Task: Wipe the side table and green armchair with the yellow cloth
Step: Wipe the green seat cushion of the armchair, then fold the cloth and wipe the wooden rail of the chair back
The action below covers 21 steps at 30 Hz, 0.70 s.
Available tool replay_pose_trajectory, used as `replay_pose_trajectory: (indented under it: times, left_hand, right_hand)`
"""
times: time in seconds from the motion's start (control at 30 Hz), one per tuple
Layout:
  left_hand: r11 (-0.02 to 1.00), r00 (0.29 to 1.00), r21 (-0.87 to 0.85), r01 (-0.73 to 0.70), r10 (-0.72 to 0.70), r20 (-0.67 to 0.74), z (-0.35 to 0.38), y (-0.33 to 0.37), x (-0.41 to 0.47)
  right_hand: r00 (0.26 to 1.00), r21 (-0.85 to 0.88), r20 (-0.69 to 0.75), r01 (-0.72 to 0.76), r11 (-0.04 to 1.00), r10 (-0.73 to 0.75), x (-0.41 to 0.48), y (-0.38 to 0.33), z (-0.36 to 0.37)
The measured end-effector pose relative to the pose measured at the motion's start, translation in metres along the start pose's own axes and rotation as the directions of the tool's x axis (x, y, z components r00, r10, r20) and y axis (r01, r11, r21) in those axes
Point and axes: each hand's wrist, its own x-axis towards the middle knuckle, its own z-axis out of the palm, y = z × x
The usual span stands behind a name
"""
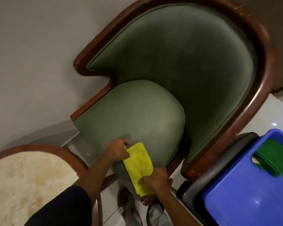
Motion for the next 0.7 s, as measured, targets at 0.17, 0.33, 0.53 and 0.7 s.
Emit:
replay_pose_trajectory:
  times: [0.17,0.33,0.53,0.7]
  left_hand:
    - [0.962,0.981,-0.267,-0.047,0.095,0.172,-0.032,0.019,-0.035]
    - [0.607,0.935,-0.793,0.049,0.252,0.251,-0.084,0.066,-0.090]
    - [0.435,0.923,-0.896,-0.089,0.374,0.090,-0.121,0.181,-0.084]
    - [0.324,0.895,-0.938,-0.120,0.445,0.039,-0.103,0.300,-0.065]
  right_hand:
    - [0.977,-0.006,0.106,0.187,0.982,-0.185,-0.054,-0.007,-0.043]
    - [0.888,-0.161,-0.039,0.447,0.880,-0.459,-0.125,-0.032,-0.138]
    - [0.793,-0.186,-0.396,0.425,0.886,-0.463,-0.156,-0.036,-0.307]
    - [0.567,-0.083,-0.773,0.355,0.931,-0.285,-0.131,-0.032,-0.436]
